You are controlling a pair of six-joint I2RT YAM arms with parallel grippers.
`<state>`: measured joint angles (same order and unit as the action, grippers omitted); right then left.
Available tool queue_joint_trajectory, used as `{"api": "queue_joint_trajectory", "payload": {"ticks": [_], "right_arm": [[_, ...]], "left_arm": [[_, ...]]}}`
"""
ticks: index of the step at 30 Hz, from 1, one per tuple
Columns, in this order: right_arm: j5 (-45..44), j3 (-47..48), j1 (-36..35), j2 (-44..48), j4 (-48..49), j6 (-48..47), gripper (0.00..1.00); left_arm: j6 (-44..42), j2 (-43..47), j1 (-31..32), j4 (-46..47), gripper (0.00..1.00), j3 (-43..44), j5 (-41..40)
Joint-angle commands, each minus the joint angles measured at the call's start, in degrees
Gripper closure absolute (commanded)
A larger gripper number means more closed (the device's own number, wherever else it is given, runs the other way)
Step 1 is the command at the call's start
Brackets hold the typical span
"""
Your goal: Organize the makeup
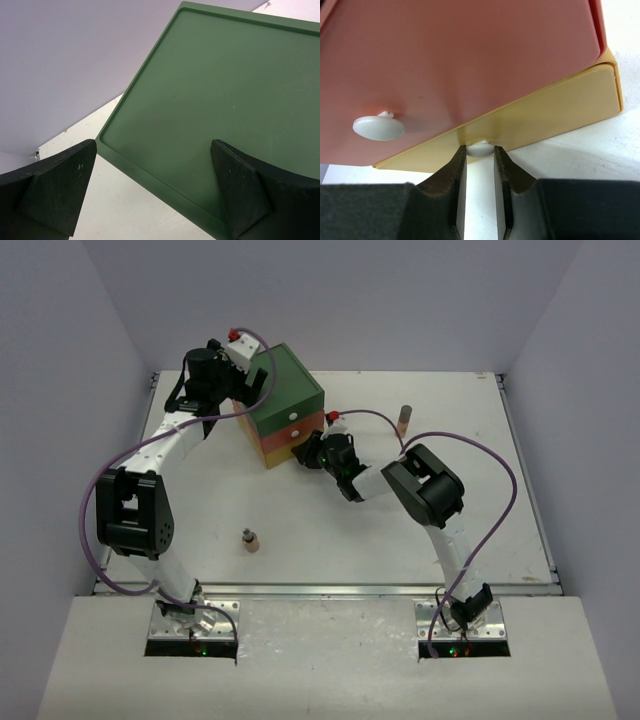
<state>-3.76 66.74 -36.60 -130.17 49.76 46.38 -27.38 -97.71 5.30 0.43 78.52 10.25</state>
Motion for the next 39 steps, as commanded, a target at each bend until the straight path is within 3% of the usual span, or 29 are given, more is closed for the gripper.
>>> {"api": "queue_joint_trajectory", "payload": {"ticks": [1, 9, 24, 25, 29, 35, 39], "right_arm": [[-2.91, 1.23, 1.36, -0.28, 2.71, -3.19, 0.86], [-1.41, -5.44, 1.27, 4.15, 3.54, -4.8, 0.95], [-0.65, -29.65, 0.66, 21.92, 3.42, -4.81, 0.94], [-0.26, -30.39, 0.66, 22.87, 2.3, -5.18, 0.91], [1.05, -29.91, 0.74, 25.37, -5.76, -6.94, 0.45], [1.97, -32.39, 0.01, 33.42, -10.34, -13.0, 0.35], [1.14, -35.98, -4.11, 40.48, -10.57, -24.24, 0.29]], "left_arm": [[-2.42, -3.09, 0.25, -13.94, 0.0, -3.65, -1.82], [-2.58, -3.66, 0.32, -13.89, 0.0, -3.34, -2.18], [-1.89, -3.44, 0.24, -13.78, 0.0, -3.19, -1.91], [-1.82, -3.38, 0.24, -13.79, 0.0, -3.12, -1.98], [-1.63, -3.37, 0.32, -13.79, 0.0, -3.11, -1.9], [-1.61, -3.34, 0.24, -14.34, 0.0, -2.44, -1.92], [-1.36, -3.09, 0.24, -14.58, 0.0, -1.88, -1.28]]}}
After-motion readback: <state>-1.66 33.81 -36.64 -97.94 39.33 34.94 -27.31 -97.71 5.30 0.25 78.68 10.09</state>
